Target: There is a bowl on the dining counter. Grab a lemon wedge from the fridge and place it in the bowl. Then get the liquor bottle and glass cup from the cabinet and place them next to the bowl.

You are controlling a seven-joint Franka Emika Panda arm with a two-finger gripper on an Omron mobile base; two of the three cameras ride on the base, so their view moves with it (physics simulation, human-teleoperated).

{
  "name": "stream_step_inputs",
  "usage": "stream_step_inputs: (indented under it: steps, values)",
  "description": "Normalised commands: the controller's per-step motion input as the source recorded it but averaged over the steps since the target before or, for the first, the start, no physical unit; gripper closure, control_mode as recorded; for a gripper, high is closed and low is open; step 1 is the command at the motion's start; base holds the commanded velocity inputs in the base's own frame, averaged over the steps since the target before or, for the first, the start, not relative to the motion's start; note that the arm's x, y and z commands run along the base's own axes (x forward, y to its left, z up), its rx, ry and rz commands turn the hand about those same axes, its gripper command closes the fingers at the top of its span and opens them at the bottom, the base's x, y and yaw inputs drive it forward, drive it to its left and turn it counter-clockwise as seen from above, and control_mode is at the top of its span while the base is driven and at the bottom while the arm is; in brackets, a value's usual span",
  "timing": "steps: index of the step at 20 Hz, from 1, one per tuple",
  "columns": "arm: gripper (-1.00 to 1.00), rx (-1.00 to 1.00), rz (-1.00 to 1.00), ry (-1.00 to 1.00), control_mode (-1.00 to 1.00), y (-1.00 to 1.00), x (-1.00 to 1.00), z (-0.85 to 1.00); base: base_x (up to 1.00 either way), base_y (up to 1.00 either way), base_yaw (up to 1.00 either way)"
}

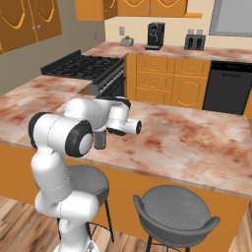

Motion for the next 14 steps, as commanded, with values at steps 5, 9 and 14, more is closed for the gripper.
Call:
stream_step_inputs:
  steps: [5,9,14]
  values:
    - [1.00,-0.02,0.00,0.00,-1.00,0.01,0.04,-0.22,0.00,0.00,0.00]
    - [1.00,-0.04,0.00,-0.02,-1.00,0.03,0.04,-0.26,0.00,0.00,0.00]
    - [1.00,-0.04,0.00,-0.02,-1.00,0.02,0.12,-0.24,0.00,0.00,0.00]
